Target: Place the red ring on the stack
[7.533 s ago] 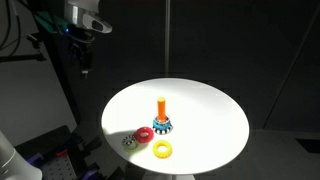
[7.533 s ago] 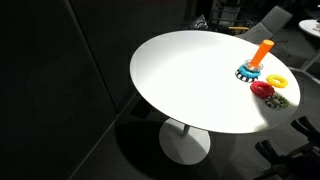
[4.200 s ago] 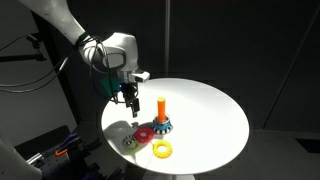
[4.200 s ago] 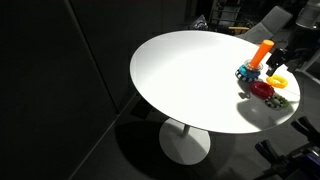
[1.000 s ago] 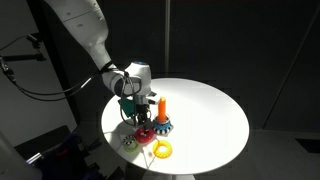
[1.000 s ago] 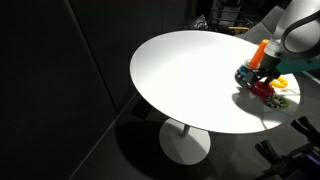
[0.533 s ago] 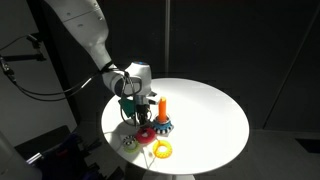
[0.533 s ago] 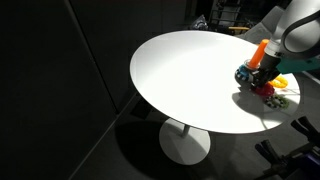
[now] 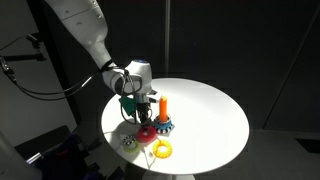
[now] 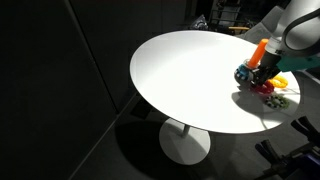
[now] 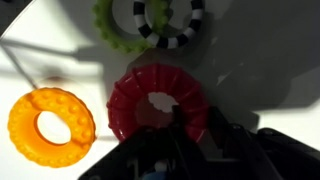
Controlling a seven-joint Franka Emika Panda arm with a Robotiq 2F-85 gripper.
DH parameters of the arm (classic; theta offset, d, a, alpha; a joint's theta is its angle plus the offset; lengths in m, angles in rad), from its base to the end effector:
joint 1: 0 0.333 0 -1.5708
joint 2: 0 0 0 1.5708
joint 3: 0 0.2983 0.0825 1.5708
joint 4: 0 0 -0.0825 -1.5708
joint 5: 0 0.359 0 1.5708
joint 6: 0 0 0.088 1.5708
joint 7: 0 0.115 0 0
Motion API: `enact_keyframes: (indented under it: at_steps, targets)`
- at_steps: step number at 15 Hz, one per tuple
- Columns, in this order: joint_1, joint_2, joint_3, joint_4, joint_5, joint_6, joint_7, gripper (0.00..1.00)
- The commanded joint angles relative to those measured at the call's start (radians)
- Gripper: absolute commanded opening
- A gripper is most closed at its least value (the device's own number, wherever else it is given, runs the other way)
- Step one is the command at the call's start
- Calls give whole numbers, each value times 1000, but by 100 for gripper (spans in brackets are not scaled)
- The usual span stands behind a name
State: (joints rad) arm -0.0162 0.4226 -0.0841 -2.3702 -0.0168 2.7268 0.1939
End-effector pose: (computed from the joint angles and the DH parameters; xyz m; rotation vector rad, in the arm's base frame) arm 0.4757 -0.0504 0.1422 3.0675 -0.4203 -0.0973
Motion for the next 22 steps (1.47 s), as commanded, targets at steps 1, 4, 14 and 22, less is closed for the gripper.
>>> enact_keyframes:
  at_steps: [1, 4, 14, 22]
  targets:
    - [12, -66, -12, -18, 7, -16, 4, 10]
    - [20, -115, -20, -26, -5, -33, 17, 10]
    - [15, -295, -16, -4, -12, -189, 46, 10]
    - [-2, -389, -4, 63, 2, -279, 111, 10]
